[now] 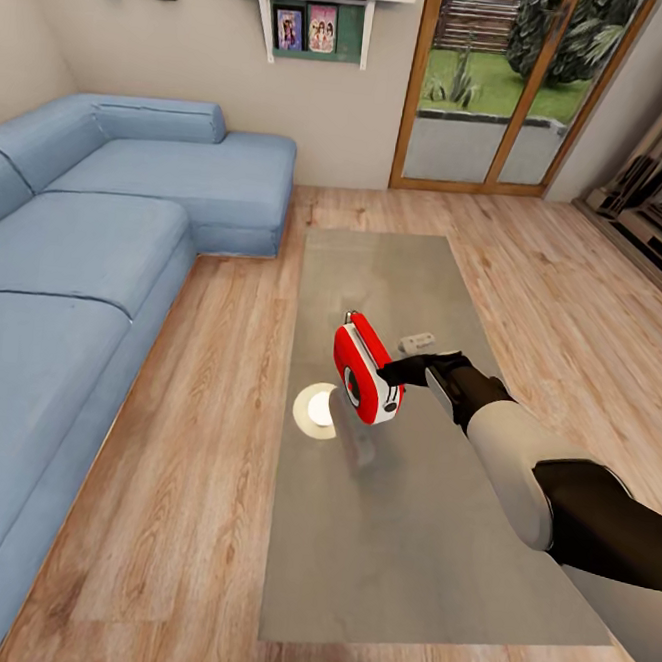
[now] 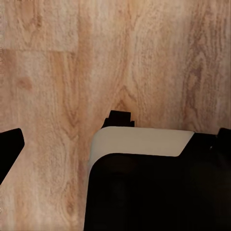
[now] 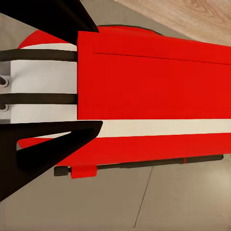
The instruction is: Turn on the radio receiver that's on the table in the living room.
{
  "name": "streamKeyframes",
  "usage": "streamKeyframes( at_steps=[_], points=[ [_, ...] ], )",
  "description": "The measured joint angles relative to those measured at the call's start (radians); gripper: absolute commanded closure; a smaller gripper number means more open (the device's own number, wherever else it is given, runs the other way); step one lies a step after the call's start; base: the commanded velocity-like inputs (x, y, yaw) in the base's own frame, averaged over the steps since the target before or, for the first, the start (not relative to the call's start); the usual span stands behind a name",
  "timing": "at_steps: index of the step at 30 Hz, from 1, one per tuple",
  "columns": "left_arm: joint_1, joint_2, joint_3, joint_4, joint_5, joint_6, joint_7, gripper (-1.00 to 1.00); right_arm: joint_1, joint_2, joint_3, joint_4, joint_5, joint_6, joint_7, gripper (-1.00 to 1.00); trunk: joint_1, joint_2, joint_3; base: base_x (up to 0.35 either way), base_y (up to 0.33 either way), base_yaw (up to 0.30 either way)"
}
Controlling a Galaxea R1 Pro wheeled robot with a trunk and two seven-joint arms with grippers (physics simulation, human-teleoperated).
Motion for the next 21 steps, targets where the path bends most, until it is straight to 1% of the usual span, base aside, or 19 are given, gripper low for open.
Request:
streamKeyframes(
  at_steps=[12,21],
  points=[
    [0.000,0.000,-0.001,0.000,0.000,0.000,0.000,-1.00,0.000,0.000,0.000,0.000,0.001,0.000,0.000,1.00,-0.046,0.084,0.039,0.000,0.000,0.000],
    [-0.001,0.000,-0.002,0.000,0.000,0.000,0.000,-1.00,0.000,0.000,0.000,0.000,0.000,0.000,0.000,1.00,-0.081,0.147,0.080,0.000,0.000,0.000]
  ],
)
